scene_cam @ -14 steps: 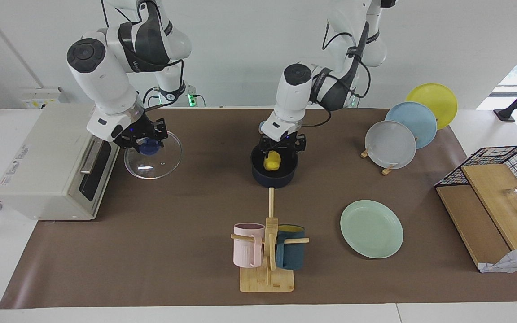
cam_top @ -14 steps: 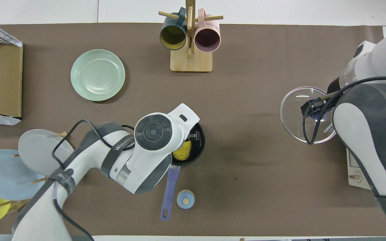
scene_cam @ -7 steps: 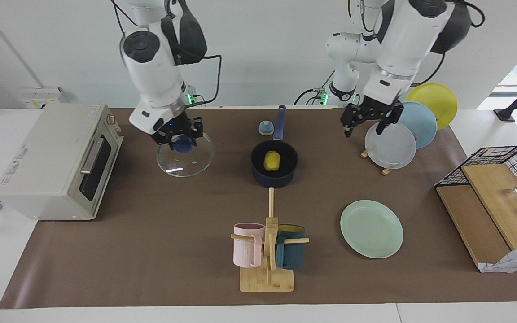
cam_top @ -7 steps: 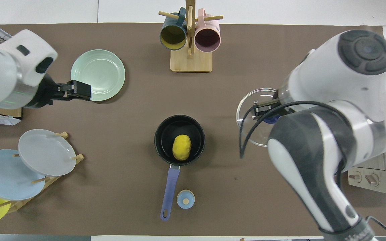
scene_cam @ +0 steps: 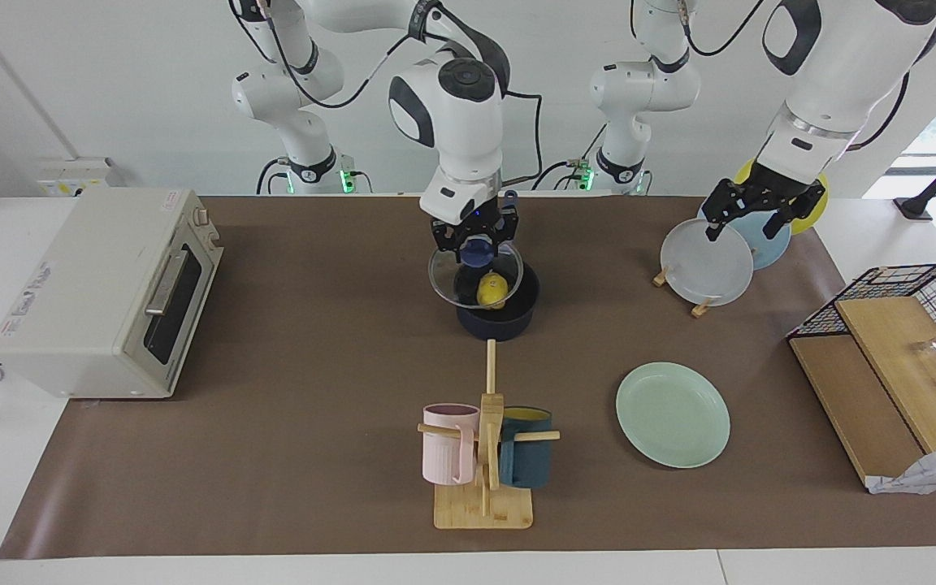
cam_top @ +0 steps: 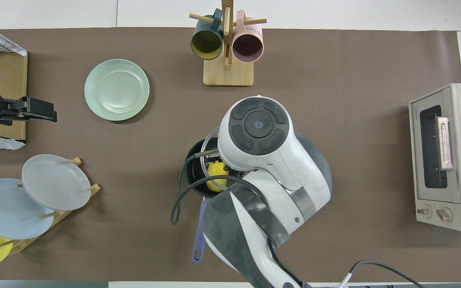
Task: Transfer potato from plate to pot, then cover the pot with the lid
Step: 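Move the glass lid with the right gripper over the pot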
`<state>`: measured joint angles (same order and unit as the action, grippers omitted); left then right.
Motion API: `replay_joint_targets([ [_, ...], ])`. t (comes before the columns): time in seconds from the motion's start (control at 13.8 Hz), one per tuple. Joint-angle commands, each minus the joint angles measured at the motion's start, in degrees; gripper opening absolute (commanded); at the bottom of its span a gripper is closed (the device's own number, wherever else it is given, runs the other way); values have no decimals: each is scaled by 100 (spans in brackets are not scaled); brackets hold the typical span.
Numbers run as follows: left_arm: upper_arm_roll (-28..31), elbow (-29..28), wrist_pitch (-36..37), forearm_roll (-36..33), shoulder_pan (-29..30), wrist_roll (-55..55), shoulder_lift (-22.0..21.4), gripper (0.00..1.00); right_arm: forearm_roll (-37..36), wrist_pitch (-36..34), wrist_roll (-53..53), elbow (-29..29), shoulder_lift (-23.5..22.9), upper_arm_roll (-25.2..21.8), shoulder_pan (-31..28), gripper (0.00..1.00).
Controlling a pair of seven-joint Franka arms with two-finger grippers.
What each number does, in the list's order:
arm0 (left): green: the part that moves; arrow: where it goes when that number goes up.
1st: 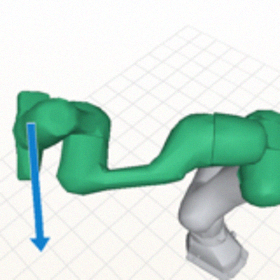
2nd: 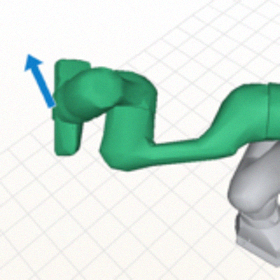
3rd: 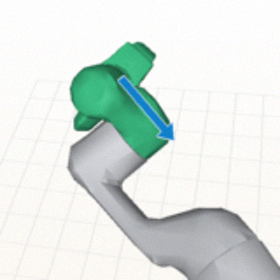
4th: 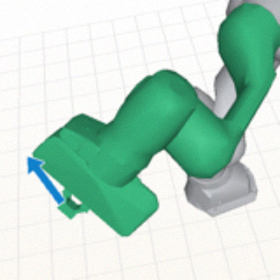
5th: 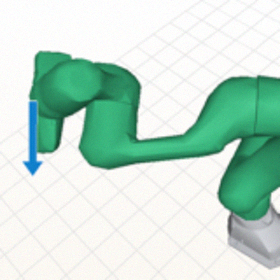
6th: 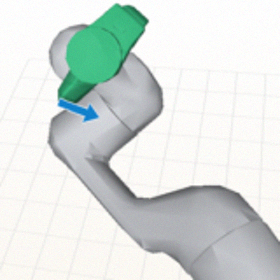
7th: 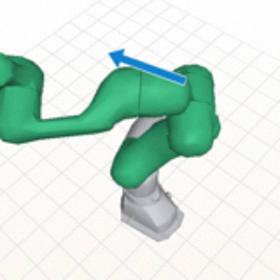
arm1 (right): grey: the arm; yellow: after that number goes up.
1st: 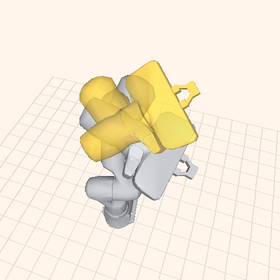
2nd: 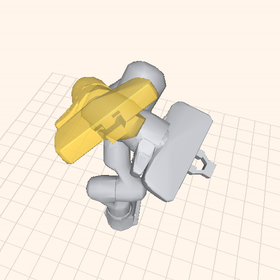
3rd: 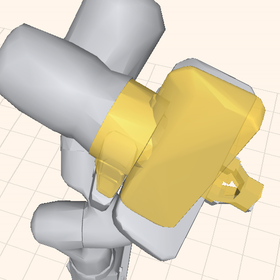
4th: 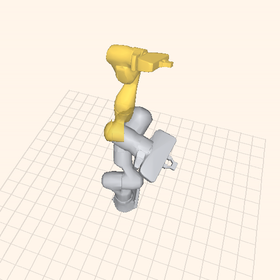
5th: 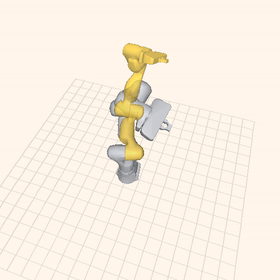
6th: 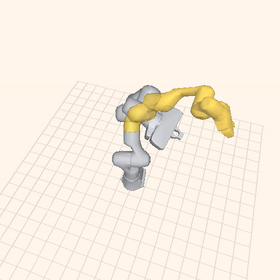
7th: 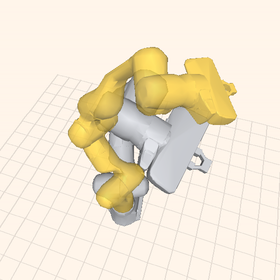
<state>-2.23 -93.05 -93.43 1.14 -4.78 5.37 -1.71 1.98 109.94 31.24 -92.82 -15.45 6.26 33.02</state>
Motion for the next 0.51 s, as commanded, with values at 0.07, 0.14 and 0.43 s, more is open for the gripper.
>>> replay_joint_targets([
  [0.07, -41, 244, 457, -386, -14, -53, -92, 100, 21, 255, 128, 177, -318, -20, 152, 0],
  [0.14, -40, 209, 448, -386, -15, -97, -119, 100, 13, 273, 128, 125, -335, -20, 178, 0],
  [0.43, -198, 261, 536, -334, 328, -264, 4, 100, -5, 369, 189, 54, -441, -20, 353, 0],
])
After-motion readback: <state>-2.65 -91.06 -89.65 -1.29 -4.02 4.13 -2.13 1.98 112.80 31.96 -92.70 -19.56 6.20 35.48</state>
